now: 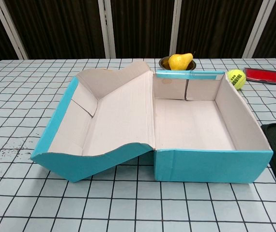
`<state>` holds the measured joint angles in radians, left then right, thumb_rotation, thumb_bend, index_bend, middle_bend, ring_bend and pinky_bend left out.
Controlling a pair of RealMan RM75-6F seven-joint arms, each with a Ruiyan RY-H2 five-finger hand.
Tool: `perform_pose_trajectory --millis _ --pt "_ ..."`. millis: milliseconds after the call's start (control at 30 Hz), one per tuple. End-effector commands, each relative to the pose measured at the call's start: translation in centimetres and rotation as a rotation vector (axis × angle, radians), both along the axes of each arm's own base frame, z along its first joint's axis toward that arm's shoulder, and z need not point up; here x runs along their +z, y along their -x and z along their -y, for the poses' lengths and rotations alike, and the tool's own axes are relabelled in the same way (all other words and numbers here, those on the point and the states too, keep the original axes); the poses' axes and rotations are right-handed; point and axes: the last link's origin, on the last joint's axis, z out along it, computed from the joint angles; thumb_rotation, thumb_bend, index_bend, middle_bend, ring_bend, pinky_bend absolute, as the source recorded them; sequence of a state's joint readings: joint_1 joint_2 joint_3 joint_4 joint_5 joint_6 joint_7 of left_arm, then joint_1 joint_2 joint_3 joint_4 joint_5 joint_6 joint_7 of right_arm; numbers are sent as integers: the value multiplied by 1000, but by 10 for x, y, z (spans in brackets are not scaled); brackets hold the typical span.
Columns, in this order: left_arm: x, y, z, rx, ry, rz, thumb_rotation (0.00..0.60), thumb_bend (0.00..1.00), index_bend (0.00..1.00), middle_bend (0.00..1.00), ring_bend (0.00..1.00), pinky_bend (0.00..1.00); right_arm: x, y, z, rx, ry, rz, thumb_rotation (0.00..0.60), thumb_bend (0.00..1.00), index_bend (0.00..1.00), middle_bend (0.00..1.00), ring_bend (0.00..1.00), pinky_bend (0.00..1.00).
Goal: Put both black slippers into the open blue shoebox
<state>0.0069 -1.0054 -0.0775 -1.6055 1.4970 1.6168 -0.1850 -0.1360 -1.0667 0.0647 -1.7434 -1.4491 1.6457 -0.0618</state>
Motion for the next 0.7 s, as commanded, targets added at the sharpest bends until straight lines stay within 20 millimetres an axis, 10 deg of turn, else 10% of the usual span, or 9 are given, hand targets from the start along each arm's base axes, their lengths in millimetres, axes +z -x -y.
perform_pose_trajectory --millis 33,700 --pt "-1 0 -1 3 4 -5 600 382 0 0 0 68 0 0 0 -2 -1 1 600 214 205 114 138 87" --pt "-5 -1 -3 4 33 3 600 382 0 0 0 68 -20 -20 -5 69 -100 59 600 213 150 101 137 87"
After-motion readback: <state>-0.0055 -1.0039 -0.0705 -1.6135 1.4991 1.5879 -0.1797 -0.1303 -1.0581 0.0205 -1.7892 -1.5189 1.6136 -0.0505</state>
